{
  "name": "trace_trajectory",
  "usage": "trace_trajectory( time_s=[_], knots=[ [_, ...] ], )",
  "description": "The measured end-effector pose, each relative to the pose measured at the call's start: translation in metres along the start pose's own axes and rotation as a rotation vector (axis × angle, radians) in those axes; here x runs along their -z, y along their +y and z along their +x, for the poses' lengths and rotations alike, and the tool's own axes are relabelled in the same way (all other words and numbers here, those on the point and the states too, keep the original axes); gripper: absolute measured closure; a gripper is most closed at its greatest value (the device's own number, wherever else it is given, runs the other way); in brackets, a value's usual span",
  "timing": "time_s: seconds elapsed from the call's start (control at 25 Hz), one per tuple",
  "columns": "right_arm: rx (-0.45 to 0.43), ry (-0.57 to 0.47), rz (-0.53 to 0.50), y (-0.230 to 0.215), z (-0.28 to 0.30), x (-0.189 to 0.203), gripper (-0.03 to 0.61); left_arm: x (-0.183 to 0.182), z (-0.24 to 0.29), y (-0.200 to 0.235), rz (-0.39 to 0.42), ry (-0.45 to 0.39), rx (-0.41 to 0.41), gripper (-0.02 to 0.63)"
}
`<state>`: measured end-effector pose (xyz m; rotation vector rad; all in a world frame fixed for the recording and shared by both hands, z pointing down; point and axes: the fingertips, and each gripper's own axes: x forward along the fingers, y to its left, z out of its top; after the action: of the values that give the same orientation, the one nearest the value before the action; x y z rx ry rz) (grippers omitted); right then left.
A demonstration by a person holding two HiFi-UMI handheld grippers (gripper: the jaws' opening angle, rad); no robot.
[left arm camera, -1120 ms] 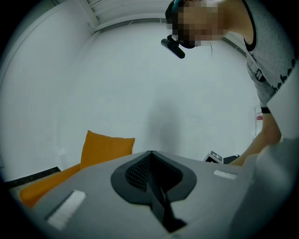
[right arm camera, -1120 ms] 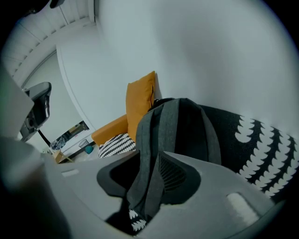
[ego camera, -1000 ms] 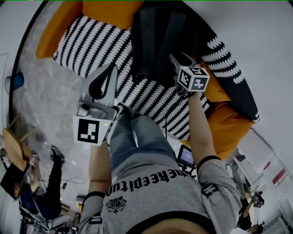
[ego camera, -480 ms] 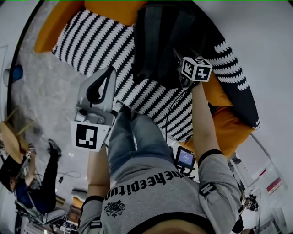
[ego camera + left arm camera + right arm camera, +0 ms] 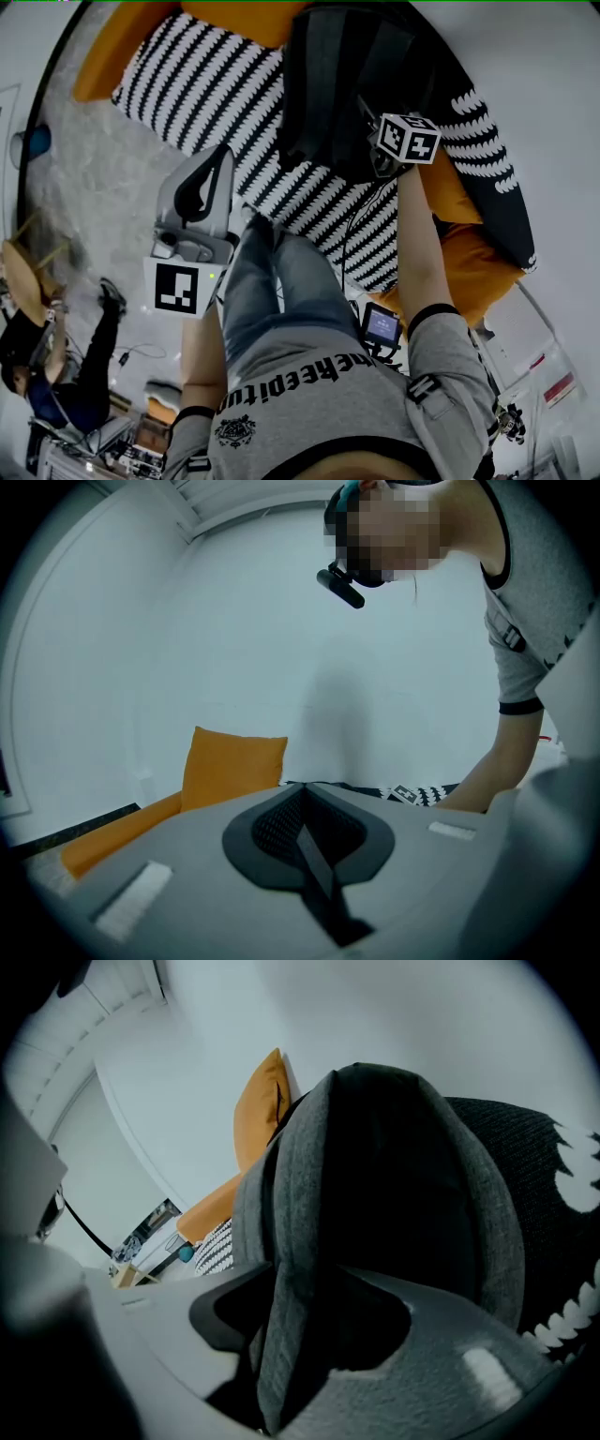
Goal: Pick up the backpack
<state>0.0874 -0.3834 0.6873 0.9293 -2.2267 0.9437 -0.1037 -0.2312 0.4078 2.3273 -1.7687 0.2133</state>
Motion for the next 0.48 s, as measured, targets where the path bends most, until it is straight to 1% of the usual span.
trace_trajectory(
  time_s=[0.12, 0.16, 0.24, 0.32, 0.4, 0.48],
  knots=[
    [-0.025, 0.027, -0.031, 0.011, 0.012, 0.007, 0.402, 0.004, -0.003, 0.002, 0.006, 0.013, -0.004, 0.595],
    [-0.018, 0.029, -0.038, 0.012, 0.016, 0.008, 0.418, 0.006, -0.003, 0.003, 0.01, 0.018, -0.006, 0.595],
    [0.011, 0.014, -0.038, 0.013, 0.02, 0.008, 0.472, 0.008, -0.005, 0.005, 0.017, 0.022, -0.01, 0.595],
    [0.036, -0.022, -0.014, 0.014, 0.013, 0.006, 0.541, 0.005, -0.009, 0.005, 0.023, 0.016, -0.014, 0.595],
    [0.051, -0.06, 0.005, 0.02, -0.001, 0.001, 0.551, -0.001, -0.015, 0.004, 0.026, 0.005, -0.011, 0.595],
    [0.06, -0.084, -0.008, 0.031, -0.015, -0.005, 0.552, -0.01, -0.02, 0.003, 0.029, -0.008, -0.007, 0.595]
  ],
)
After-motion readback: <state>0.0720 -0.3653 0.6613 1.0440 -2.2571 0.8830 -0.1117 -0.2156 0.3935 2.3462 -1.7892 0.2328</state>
